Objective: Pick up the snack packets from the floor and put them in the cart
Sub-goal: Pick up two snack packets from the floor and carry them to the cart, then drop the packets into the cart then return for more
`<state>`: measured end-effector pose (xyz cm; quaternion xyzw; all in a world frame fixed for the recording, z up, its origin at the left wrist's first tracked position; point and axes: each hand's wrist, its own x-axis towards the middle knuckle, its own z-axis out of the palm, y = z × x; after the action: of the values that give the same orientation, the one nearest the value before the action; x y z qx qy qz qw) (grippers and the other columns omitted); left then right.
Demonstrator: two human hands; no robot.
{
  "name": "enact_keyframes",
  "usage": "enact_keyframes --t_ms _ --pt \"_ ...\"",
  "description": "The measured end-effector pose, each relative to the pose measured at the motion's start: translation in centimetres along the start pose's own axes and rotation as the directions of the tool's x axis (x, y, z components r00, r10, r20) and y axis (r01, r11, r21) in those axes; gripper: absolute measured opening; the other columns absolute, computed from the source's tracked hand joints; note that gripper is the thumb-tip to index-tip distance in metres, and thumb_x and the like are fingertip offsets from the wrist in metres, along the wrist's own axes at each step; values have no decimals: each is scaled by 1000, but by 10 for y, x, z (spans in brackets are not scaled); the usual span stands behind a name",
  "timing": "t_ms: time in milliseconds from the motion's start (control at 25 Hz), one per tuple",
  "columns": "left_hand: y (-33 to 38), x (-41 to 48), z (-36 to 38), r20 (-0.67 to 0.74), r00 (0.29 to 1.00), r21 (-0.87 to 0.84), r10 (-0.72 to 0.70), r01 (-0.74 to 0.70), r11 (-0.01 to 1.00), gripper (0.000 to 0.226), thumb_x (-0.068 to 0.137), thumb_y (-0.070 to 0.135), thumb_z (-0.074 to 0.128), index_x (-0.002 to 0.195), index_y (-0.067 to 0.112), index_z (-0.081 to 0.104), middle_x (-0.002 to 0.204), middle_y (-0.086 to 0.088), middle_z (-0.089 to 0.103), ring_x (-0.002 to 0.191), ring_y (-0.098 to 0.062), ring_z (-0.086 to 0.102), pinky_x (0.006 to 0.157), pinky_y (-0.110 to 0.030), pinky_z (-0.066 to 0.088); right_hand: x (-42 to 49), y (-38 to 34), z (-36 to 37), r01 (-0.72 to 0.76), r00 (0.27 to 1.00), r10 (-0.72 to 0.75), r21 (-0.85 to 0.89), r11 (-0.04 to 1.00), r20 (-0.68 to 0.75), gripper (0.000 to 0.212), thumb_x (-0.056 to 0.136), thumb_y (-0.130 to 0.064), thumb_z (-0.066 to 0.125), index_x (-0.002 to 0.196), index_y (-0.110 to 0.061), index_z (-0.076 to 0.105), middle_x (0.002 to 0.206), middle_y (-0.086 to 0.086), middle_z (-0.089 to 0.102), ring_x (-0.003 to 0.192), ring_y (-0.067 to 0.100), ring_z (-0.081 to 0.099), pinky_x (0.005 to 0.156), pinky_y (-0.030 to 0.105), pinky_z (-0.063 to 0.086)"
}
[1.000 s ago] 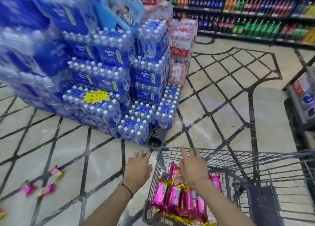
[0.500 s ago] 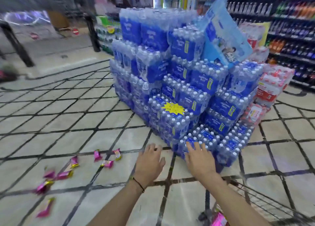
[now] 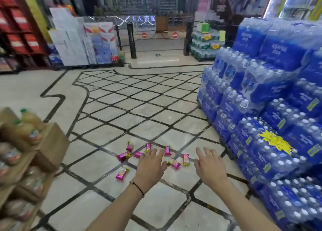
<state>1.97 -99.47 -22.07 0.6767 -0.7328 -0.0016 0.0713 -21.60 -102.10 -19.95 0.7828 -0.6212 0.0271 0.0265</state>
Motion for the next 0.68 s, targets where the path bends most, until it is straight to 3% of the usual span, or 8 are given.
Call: enact_keyframes --t_ms 200,360,520,680 --pt "-85 -3 4 23 987 34 -156 155 987 51 97 46 36 144 26 39 133 -1 55 119 -26 54 93 -43 42 56 -68 10 140 989 -140 4 990 57 51 100 -42 35 148 -24 30 143 5 45 130 29 41 94 42 46" --pt "-135 12 20 84 959 73 -271 266 961 44 93 40 44 133 24 52 112 -2 65 98 -29 62 78 -45 47 116 -105 27 241 964 -240 6 971 116 48 100 -39 36 146 -24 32 138 4 47 126 29 43 91 41 46" --pt "-182 52 37 134 927 125 -352 336 933 40 95 34 45 133 24 49 114 -4 62 103 -31 60 81 -47 46 191 -129 52 290 938 -291 37 956 185 47 98 -38 41 143 -25 35 135 4 48 123 29 43 87 41 46" --pt "-224 105 57 190 893 198 -407 371 907 37 89 32 57 124 21 57 107 -5 65 92 -31 63 73 -45 48 277 -144 69 345 911 -347 48 937 224 47 96 -30 40 143 -25 33 137 5 46 123 29 42 88 41 45"
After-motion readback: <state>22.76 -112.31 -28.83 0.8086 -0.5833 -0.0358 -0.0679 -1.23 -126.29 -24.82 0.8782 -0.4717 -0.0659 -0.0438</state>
